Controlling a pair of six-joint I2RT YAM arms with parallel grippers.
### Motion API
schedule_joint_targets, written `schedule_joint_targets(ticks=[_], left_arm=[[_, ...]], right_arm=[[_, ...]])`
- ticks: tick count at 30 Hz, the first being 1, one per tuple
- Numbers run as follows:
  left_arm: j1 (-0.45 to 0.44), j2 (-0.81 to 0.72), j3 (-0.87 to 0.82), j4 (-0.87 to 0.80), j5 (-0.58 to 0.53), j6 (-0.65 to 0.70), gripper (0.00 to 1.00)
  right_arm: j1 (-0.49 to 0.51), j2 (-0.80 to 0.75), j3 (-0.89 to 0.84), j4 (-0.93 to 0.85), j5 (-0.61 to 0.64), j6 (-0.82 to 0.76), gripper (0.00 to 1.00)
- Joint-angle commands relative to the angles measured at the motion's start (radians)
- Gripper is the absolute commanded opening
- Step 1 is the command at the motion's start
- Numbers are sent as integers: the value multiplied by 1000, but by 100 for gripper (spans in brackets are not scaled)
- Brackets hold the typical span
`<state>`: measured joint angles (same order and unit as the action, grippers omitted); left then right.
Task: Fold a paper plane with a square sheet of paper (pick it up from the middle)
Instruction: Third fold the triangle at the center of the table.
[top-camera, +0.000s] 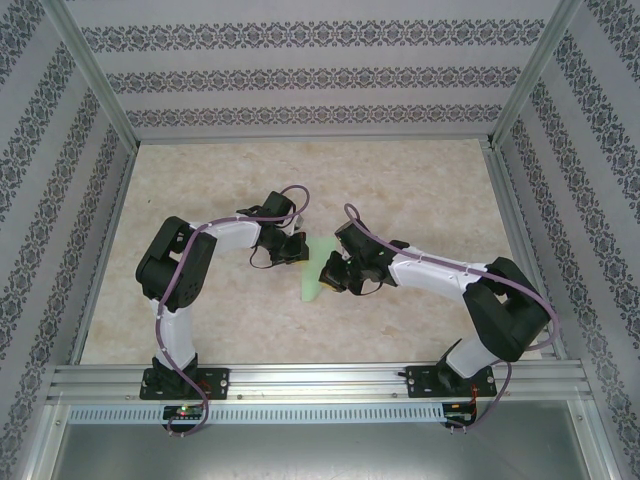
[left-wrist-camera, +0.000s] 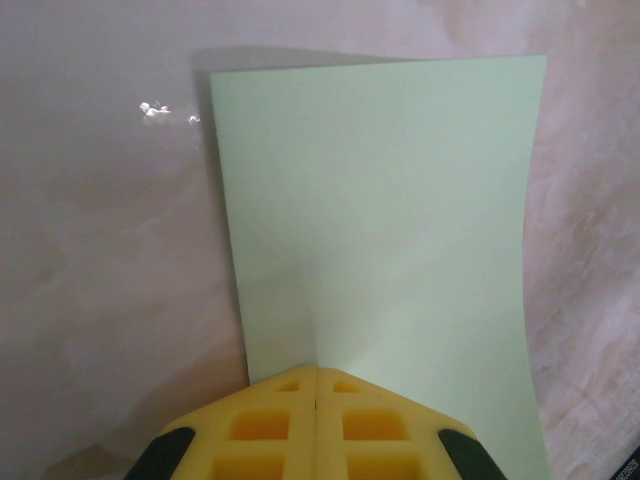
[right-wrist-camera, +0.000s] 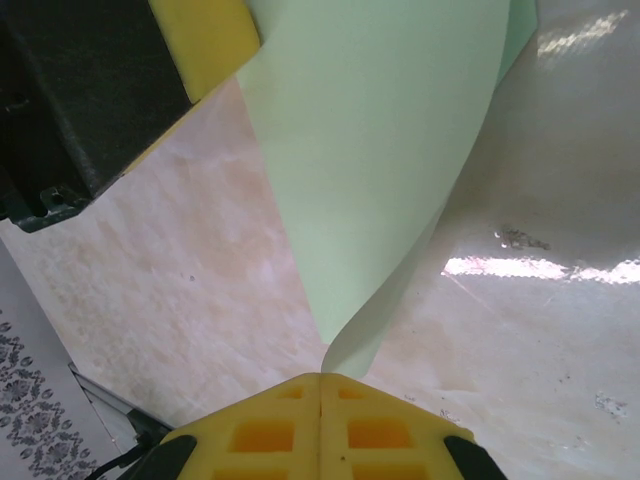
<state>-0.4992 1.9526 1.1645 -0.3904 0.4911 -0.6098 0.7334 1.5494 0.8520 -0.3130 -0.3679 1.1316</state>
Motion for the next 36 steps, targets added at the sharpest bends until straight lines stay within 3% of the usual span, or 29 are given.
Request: schedule_joint_targets(ticks=[1, 23, 36], left_arm=[[-15, 28, 3, -33, -45, 21, 0], [-16, 2, 23, -59, -37, 39, 0], [-15, -155, -58, -24, -46, 8, 5]], right_arm=[[5, 7, -11, 76, 36, -5, 0], [-20, 178, 51, 253, 80, -24, 0], [-20, 224, 74, 259, 64, -46, 0]])
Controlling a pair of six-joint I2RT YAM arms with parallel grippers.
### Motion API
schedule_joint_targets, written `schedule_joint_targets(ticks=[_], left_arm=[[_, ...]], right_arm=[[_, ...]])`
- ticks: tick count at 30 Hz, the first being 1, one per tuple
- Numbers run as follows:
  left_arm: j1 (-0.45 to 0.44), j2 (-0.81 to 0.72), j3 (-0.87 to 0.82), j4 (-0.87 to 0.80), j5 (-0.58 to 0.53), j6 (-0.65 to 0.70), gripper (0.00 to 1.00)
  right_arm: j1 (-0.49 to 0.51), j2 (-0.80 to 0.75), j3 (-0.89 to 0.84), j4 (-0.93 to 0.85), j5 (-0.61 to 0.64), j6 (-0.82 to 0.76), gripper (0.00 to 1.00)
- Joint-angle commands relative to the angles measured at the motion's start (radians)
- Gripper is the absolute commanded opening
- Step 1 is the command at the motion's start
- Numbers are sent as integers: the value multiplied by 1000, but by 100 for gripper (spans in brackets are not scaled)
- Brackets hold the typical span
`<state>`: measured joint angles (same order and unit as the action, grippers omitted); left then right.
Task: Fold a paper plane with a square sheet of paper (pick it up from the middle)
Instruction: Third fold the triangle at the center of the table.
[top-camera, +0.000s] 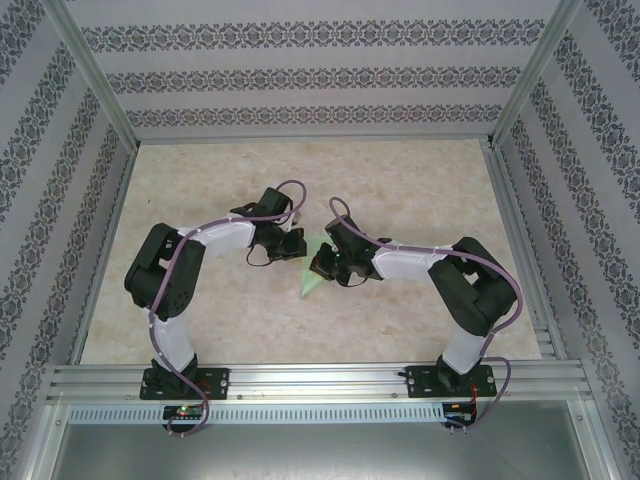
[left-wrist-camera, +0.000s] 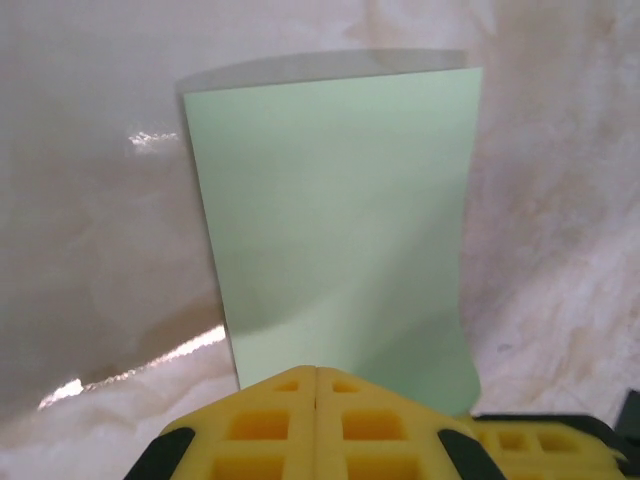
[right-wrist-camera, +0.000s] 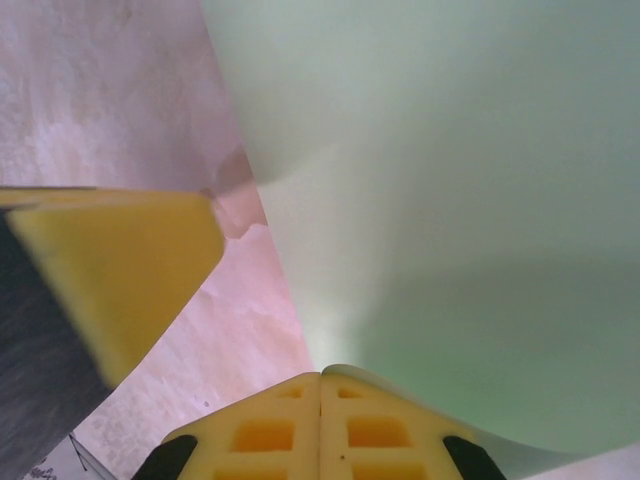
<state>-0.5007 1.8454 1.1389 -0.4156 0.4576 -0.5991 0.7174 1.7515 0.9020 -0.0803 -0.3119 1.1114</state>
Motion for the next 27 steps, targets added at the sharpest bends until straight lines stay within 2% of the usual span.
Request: schedule_joint_targets(ticks=[1, 15, 27], left_arm=[[-14, -64, -47, 3, -13, -4, 5], [-14, -228, -265, 88, 60, -66, 4], [-19, -243, -335, 180, 148, -107, 5]], right_arm=[[-4, 26, 27, 27, 5, -28, 0], [5, 73, 89, -18, -44, -133, 0], [15, 110, 123, -59, -78, -182, 0]])
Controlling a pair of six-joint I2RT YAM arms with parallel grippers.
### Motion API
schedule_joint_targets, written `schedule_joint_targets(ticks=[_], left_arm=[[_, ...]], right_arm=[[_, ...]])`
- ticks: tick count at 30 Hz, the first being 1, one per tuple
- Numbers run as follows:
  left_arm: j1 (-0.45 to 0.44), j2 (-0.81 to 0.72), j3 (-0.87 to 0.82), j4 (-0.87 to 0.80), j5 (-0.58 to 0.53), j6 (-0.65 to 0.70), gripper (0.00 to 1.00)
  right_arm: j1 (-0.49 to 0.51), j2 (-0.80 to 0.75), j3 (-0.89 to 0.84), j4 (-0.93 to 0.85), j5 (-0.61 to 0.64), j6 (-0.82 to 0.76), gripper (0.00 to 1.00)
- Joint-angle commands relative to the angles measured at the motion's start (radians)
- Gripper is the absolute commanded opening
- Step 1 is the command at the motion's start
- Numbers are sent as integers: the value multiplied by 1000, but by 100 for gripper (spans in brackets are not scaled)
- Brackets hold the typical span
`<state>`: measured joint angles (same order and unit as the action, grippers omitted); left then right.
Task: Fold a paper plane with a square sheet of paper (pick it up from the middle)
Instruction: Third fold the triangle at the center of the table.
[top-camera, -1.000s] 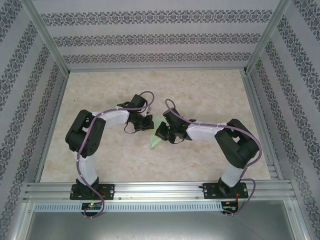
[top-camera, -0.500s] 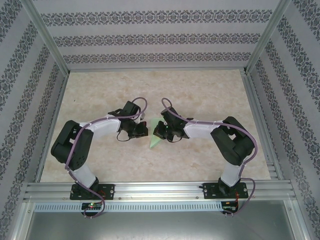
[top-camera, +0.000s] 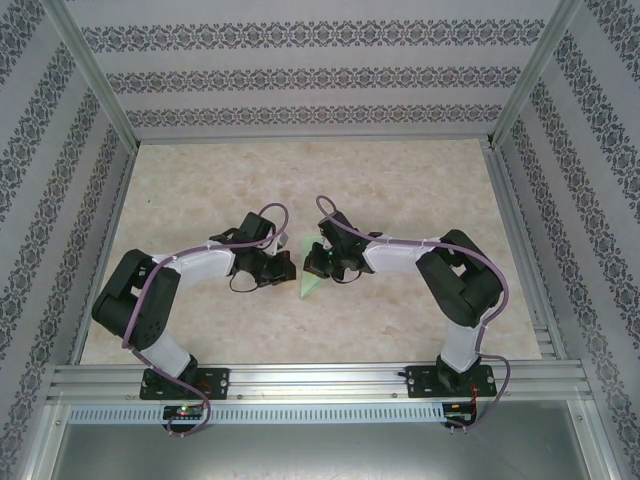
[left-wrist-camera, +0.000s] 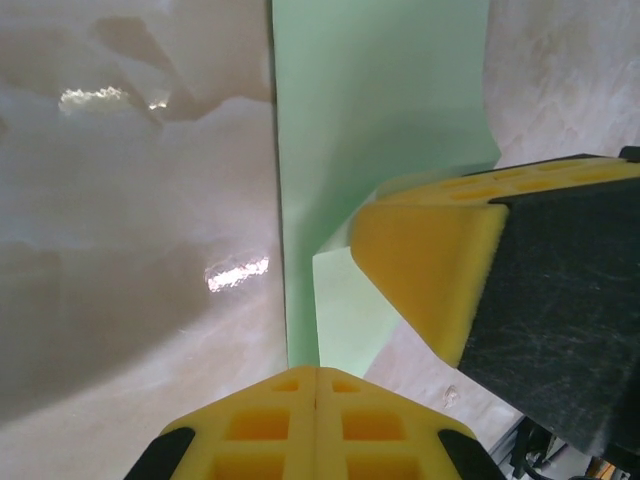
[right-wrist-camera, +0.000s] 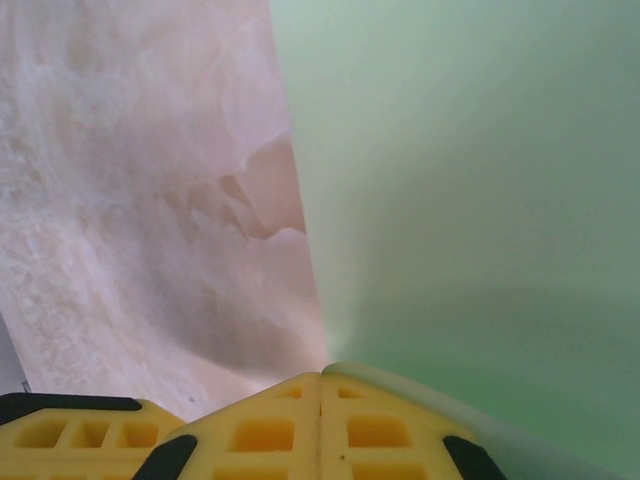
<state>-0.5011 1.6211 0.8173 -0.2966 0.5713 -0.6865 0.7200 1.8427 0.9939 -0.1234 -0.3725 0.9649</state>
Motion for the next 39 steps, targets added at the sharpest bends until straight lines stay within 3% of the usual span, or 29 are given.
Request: schedule_joint_targets(ticks=[1, 39], left_arm=[[-20, -19, -17, 66, 37, -22, 5], [-84, 32, -83, 166, 46, -98, 3]], right_arm=[[12, 22, 35, -19, -20, -37, 0], [8, 35, 6, 38, -49, -22, 0]])
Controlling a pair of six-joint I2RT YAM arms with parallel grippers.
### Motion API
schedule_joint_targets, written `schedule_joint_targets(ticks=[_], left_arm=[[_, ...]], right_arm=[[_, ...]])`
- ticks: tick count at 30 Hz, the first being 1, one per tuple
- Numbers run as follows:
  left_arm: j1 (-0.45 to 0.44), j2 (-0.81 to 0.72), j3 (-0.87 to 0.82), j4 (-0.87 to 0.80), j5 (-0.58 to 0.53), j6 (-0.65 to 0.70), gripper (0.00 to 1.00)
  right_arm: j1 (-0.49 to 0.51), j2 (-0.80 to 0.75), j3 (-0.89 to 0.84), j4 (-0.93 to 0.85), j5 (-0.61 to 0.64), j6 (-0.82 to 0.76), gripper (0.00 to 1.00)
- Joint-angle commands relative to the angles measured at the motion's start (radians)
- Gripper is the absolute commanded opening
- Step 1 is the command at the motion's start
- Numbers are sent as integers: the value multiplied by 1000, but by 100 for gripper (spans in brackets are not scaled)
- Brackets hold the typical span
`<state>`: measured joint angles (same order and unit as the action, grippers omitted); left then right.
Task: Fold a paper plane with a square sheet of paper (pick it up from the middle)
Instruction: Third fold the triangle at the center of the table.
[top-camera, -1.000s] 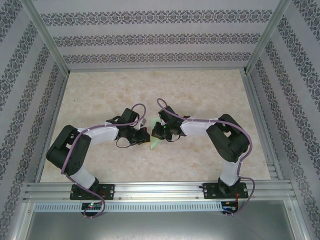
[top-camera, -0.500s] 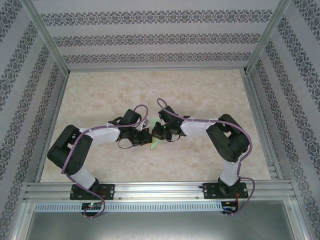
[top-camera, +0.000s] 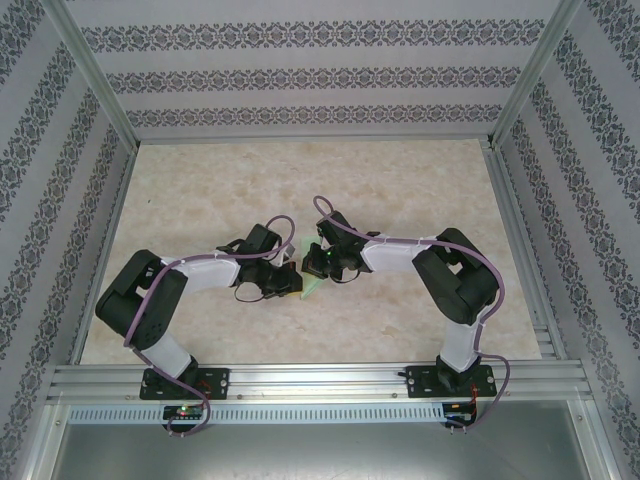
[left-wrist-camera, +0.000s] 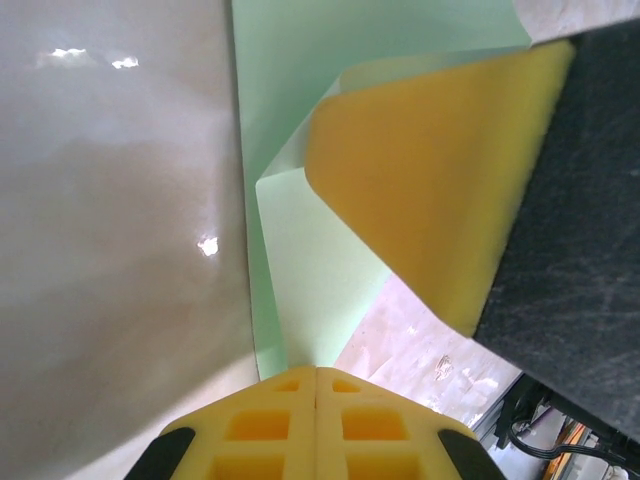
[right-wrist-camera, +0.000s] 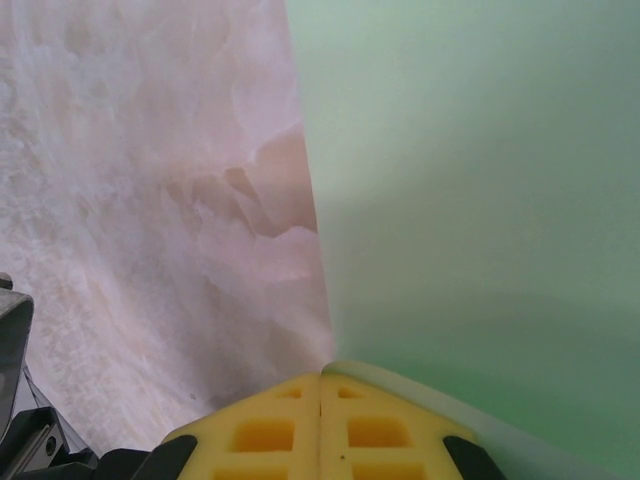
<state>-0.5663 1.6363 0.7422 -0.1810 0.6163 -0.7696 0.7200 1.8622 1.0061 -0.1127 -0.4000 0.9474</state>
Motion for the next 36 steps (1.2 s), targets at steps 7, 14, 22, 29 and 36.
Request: schedule_joint_targets(ticks=[7, 14, 22, 29, 36], left_arm=[[-25, 40, -7, 62, 9, -18, 3], [-26, 46, -5, 63, 10, -17, 4], [-26, 47, 2, 29, -23, -7, 4], [-26, 22, 9, 17, -26, -4, 4], [-26, -39, 11, -4, -54, 2, 4]], right_arm=[[8, 22, -6, 20, -23, -4, 0], [7, 33, -9, 14, -23, 0, 0], [3, 31, -17, 16, -7, 8, 0], [-8, 19, -31, 23, 6, 20, 0], [-10, 8, -38, 41, 9, 27, 0]])
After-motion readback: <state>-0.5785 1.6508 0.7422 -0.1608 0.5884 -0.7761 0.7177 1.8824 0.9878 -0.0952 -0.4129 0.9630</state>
